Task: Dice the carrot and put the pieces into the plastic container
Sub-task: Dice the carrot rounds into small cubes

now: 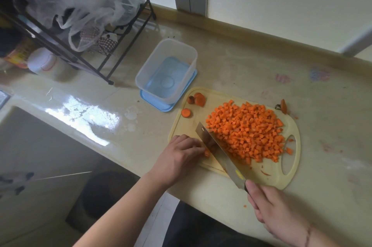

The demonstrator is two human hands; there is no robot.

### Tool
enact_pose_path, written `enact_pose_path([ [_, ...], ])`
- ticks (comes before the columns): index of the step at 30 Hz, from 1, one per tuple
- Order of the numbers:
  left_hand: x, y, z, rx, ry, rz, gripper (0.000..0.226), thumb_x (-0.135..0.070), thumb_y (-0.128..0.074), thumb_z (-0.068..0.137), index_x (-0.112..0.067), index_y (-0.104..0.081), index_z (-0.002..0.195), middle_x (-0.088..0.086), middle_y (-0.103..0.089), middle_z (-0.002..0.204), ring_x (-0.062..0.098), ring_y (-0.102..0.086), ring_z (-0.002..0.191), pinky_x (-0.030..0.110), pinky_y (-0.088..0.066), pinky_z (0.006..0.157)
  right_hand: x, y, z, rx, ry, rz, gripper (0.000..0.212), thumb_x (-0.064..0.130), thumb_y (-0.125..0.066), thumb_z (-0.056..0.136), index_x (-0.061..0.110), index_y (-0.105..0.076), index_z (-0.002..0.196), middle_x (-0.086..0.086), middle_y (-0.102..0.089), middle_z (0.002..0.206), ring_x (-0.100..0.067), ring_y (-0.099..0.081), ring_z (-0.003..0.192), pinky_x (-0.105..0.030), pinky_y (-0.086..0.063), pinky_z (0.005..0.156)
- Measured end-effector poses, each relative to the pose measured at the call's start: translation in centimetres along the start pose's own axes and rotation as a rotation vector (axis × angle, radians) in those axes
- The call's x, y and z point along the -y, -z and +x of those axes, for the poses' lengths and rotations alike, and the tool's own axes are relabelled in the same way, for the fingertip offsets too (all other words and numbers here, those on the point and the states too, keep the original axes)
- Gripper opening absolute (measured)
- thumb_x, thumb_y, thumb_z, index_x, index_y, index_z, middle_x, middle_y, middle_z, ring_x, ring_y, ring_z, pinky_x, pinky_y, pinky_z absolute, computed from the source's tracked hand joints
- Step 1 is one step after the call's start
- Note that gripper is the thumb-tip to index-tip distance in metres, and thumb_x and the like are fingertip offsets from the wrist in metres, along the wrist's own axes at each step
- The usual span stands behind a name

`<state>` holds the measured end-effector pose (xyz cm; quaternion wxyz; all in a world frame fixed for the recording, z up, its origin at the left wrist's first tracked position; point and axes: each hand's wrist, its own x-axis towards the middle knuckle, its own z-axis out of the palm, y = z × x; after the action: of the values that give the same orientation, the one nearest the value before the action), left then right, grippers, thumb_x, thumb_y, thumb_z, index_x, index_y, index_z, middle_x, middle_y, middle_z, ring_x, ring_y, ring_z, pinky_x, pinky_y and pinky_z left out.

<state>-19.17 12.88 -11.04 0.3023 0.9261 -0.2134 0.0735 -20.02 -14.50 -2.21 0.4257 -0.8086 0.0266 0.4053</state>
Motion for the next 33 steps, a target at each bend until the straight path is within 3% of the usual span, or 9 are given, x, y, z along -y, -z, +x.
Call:
enact_pose_path([
  [4,-1.6,-1.2,0.3,-0.084,0.122,-0.016,0.014,-0.019,-0.068,0.095,-0.014,-0.078,0.104,0.002,-0.069,0.102,0.020,-0.061,0.089,0.037,-0.048,0.076,0.1,1.1,0.4,-0.123,0.057,-0.087,0.057,0.066,-0.030,0.078,0.015,-0.044,0.056,0.005,-0.045,0.044,-0.006,-0.042,0.042,-0.028,-0.036,0.051],
  [12,-4.7,-2.5,0.6,-0.242,0.357,0.023,0.018,-0.033,-0.069,0.090,-0.018,-0.078,0.091,-0.004,-0.070,0.093,0.018,-0.061,0.082,0.041,-0.049,0.070,1.2,0.9,-0.2,-0.143,0.144,-0.176,0.065,0.067,-0.027,0.076,0.009,-0.051,0.062,0.002,-0.055,0.053,-0.014,-0.056,0.055,-0.021,-0.039,0.051],
  [14,-4.8,-2.4,0.6,-0.243,0.357,0.031,0.018,-0.032,-0.067,0.091,-0.017,-0.077,0.091,-0.003,-0.069,0.093,0.019,-0.061,0.083,0.041,-0.049,0.071,1.1,0.5,-0.5,-0.161,0.134,-0.174,0.064,0.066,-0.027,0.079,0.009,-0.051,0.061,0.001,-0.059,0.058,-0.013,-0.057,0.057,-0.020,-0.039,0.052],
  [20,-4.2,-3.1,0.4,-0.225,0.257,-0.024,0.012,-0.017,-0.071,0.090,-0.012,-0.077,0.099,0.002,-0.067,0.099,0.018,-0.058,0.091,0.035,-0.049,0.080,1.4,0.4,-1.4,-0.130,0.142,-0.158,0.041,0.046,-0.039,0.091,0.020,-0.048,0.061,0.034,-0.057,0.065,0.007,-0.057,0.068,-0.008,-0.040,0.060],
  [23,-4.4,-3.4,0.6,-0.222,0.262,-0.021,0.017,-0.021,-0.065,0.092,-0.011,-0.077,0.099,0.002,-0.069,0.103,0.017,-0.058,0.094,0.031,-0.046,0.084,0.4,0.0,-1.4,-0.136,0.146,-0.203,0.046,0.052,-0.036,0.091,0.015,-0.060,0.078,0.023,-0.063,0.075,0.012,-0.056,0.078,-0.005,-0.040,0.067],
  [25,-4.6,-3.5,0.7,-0.233,0.268,-0.012,0.018,-0.021,-0.064,0.091,-0.011,-0.077,0.098,0.002,-0.070,0.103,0.017,-0.058,0.094,0.030,-0.046,0.085,0.0,-0.4,-1.2,-0.163,0.133,-0.225,0.066,0.066,-0.022,0.084,0.015,-0.063,0.092,0.014,-0.065,0.087,0.014,-0.055,0.087,-0.004,-0.038,0.073],
  [28,-4.6,-3.7,0.7,-0.244,0.266,-0.015,0.016,-0.019,-0.067,0.090,-0.010,-0.077,0.099,0.001,-0.071,0.104,0.017,-0.059,0.093,0.030,-0.046,0.083,0.2,-1.5,-0.7,-0.174,0.184,-0.205,0.067,0.073,-0.014,0.081,0.027,-0.060,0.094,0.023,-0.059,0.097,0.022,-0.048,0.097,0.003,-0.033,0.080],
  [30,-4.6,-3.8,0.6,-0.242,0.267,-0.027,0.013,-0.017,-0.069,0.090,-0.011,-0.077,0.098,0.000,-0.071,0.105,0.018,-0.060,0.093,0.033,-0.048,0.082,0.8,-1.9,0.1,-0.173,0.192,-0.197,0.067,0.074,-0.011,0.080,0.027,-0.058,0.086,0.017,-0.062,0.088,0.010,-0.055,0.092,-0.007,-0.042,0.079],
  [33,-4.7,-3.7,0.8,-0.255,0.300,-0.038,0.010,-0.019,-0.069,0.088,-0.013,-0.076,0.092,-0.002,-0.070,0.099,0.017,-0.060,0.088,0.037,-0.049,0.078,1.6,-1.9,1.3,-0.198,0.196,-0.192,0.064,0.068,-0.014,0.086,0.020,-0.053,0.068,0.002,-0.056,0.063,-0.009,-0.057,0.067,-0.025,-0.044,0.061],
])
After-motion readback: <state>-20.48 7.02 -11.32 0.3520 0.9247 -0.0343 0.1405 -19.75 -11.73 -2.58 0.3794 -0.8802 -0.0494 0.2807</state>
